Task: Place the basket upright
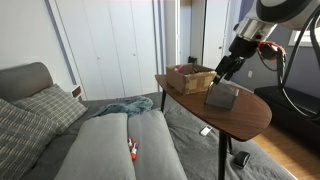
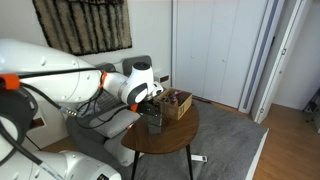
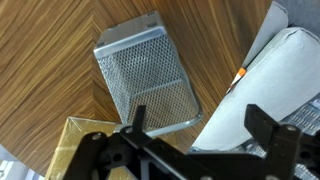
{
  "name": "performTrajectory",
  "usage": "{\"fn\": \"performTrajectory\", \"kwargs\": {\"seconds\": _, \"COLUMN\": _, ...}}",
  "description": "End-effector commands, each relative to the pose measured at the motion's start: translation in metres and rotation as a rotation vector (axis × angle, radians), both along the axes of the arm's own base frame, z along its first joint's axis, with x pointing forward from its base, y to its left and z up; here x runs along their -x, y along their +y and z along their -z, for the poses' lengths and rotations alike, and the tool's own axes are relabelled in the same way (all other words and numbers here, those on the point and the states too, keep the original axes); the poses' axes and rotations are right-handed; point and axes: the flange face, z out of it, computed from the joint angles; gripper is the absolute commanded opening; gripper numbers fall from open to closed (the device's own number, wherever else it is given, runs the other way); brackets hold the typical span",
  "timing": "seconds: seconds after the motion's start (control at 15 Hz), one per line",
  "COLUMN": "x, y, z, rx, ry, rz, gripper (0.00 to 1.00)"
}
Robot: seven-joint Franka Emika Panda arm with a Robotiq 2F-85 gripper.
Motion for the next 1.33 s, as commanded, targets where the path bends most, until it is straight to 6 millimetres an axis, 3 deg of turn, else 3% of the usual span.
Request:
{"fn": "performTrajectory", "kwargs": {"seconds": 0.0, "x": -0.002, "y": 0.019, "z": -0.022, "rx": 0.078, "ry": 0.048, "rz": 0.156, "gripper": 1.0}}
{"fn": "performTrajectory", "kwargs": {"seconds": 0.27, "x": -0.017, "y": 0.038, "z": -0.038, "rx": 0.126, "ry": 0.053, "rz": 0.358, "gripper": 1.0}}
{"fn": "performTrajectory", "kwargs": {"seconds": 0.53, "x": -0.037, "y": 0.044, "z": -0.039, "rx": 0.14, "ry": 0.123, "rz": 0.535, "gripper": 1.0}}
{"fn": "performTrajectory", "kwargs": {"seconds": 0.93, "x": -0.067, "y": 0.047, "z": -0.028, "rx": 0.139, "ry": 0.282, "rz": 0.677, "gripper": 1.0}}
{"fn": "performTrajectory", "kwargs": {"seconds": 1.27, "x": -0.092, "y": 0.049, "z": -0.011, "rx": 0.191, "ry": 0.317, "rz": 0.79, "gripper": 1.0}}
